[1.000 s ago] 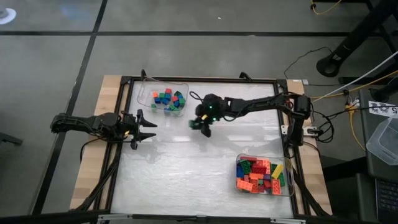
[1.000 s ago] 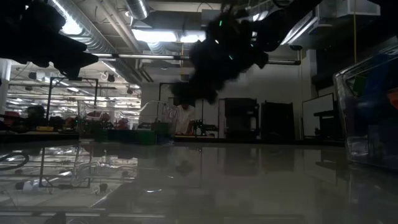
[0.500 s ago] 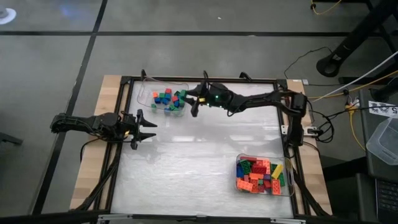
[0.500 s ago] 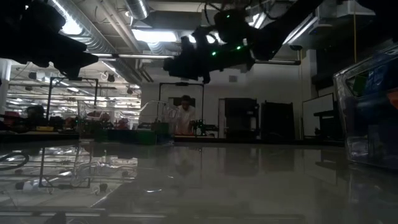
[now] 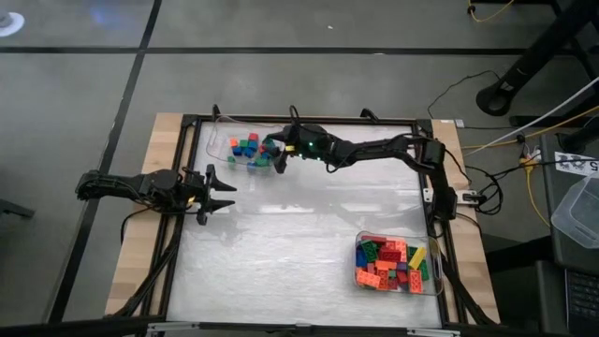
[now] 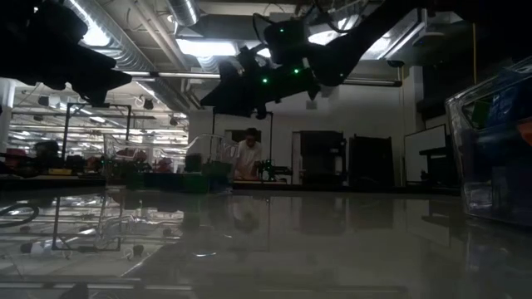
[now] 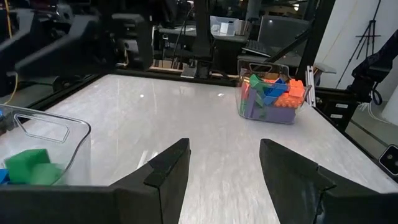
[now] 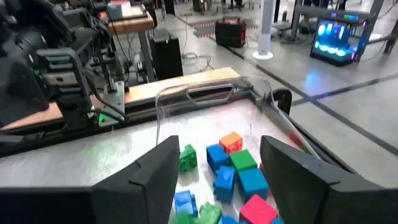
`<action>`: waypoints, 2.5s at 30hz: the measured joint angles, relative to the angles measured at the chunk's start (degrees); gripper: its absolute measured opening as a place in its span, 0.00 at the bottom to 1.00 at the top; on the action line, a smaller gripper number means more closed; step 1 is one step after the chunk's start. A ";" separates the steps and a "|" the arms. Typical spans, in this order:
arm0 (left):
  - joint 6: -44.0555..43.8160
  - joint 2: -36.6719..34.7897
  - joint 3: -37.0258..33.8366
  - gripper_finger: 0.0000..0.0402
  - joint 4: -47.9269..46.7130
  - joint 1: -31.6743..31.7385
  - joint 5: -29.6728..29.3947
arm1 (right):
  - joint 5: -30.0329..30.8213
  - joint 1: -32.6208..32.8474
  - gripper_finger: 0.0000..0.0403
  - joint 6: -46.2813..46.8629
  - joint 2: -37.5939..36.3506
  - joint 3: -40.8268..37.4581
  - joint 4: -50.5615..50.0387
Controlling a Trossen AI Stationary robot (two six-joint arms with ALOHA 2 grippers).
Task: Sort blocks by size
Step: Return to Home Position
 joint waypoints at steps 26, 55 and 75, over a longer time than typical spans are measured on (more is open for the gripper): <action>0.00 -0.02 -0.02 0.45 0.07 0.00 -0.02 | -4.31 4.77 0.58 3.34 -40.70 -40.99 -11.56; 0.00 0.00 -0.02 0.45 0.11 0.00 0.00 | 8.17 17.26 0.58 2.79 -111.20 -78.54 -20.47; 0.00 -0.02 -0.02 0.45 0.09 0.00 -0.02 | 9.94 17.22 0.58 -14.62 -115.16 -78.54 -28.14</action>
